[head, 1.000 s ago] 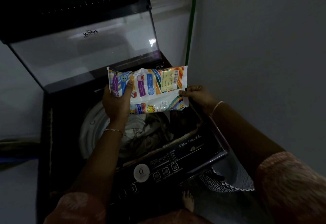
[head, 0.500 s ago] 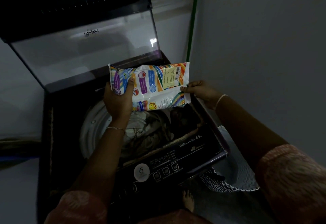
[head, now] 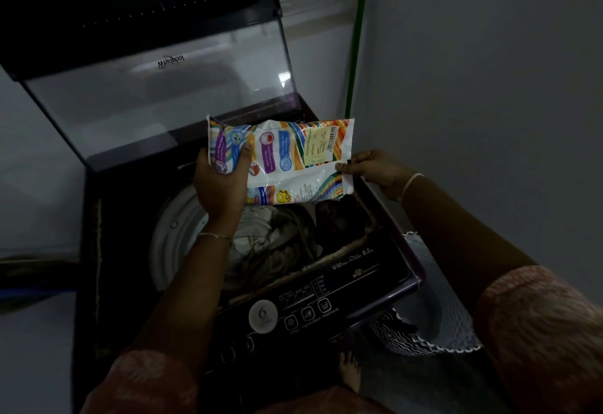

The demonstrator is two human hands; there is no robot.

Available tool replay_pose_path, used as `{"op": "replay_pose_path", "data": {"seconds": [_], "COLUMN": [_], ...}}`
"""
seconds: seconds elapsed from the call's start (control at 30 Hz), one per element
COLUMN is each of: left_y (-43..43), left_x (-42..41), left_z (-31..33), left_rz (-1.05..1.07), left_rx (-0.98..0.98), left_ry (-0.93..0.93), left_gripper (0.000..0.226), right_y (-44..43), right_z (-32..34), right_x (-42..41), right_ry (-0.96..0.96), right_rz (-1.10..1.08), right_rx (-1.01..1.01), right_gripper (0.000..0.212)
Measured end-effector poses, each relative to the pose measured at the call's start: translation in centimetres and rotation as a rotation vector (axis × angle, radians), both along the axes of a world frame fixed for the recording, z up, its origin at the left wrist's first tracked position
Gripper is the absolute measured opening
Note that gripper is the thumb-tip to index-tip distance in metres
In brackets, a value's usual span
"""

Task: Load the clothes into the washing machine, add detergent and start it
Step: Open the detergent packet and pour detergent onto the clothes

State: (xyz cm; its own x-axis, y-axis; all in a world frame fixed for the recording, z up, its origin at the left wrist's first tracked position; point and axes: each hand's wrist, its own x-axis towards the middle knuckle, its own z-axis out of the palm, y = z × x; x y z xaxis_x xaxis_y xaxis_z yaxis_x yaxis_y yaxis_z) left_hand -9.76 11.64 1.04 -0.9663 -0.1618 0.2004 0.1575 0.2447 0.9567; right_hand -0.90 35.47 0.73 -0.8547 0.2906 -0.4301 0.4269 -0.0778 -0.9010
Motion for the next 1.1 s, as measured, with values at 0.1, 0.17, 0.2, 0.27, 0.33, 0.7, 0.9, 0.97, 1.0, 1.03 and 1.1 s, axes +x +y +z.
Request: {"op": "replay_pose_path", "data": {"seconds": [0.1, 0.17, 0.2, 0.27, 0.33, 0.7, 0.9, 0.97, 1.0, 1.03, 1.1], "left_y": [0.2, 0.1, 0.1, 0.1, 0.2, 0.0, -1.1, -1.6, -1.9, -2.1, -2.3], "left_x": [0.2, 0.3, 0.3, 0.2, 0.3, -0.1, -0.4, -0.6, -0.7, -0.7, -0.6], "left_z": [0.2, 0.3, 0.3, 0.3, 0.4, 0.4, 0.0, -0.6, -0.8, -1.0, -1.1], "left_rz": [0.0, -0.001, -0.008, -0.018, -0.01, 0.008, -0.015, -0.025, -0.03, -0.031, -0.026], "left_rx": [0.002, 0.0, 0.0, 0.008, 0.012, 0.055, 0.098, 0.112, 0.122, 0.132, 0.159], "left_ry": [-0.006, -0.007, -0.002, 0.002, 0.002, -0.002, 0.008, -0.002, -0.007, -0.014, -0.023], "left_gripper": [0.034, 0.032, 0.032, 0.033, 0.037, 0.034, 0.031, 0.033, 0.034, 0.036, 0.041], "right_y": [-0.2, -0.3, -0.3, -0.2, -0.1, -0.6, -1.0, -1.1, -1.1, -1.2, -1.4], "right_z": [-0.1, -0.1, 0.0, 0.1, 0.1, 0.6, 1.0, 1.0, 1.0, 1.0, 1.2], "right_x": [0.0, 0.0, 0.1, 0.1, 0.1, -0.6, -0.2, -0.1, -0.1, -0.2, -0.3], "right_ry": [0.008, 0.01, 0.012, 0.013, 0.012, 0.05, 0.018, 0.003, 0.0, 0.0, 0.0], "right_rz": [-0.023, -0.023, -0.019, -0.011, -0.009, -0.029, 0.012, 0.024, 0.031, 0.039, 0.052], "right_rx": [-0.007, -0.003, 0.0, -0.002, 0.022, 0.06, 0.01, 0.026, 0.036, 0.043, 0.062], "right_gripper": [0.022, 0.035, 0.038, 0.039, 0.039, 0.01, 0.015, 0.028, 0.032, 0.033, 0.034]}}
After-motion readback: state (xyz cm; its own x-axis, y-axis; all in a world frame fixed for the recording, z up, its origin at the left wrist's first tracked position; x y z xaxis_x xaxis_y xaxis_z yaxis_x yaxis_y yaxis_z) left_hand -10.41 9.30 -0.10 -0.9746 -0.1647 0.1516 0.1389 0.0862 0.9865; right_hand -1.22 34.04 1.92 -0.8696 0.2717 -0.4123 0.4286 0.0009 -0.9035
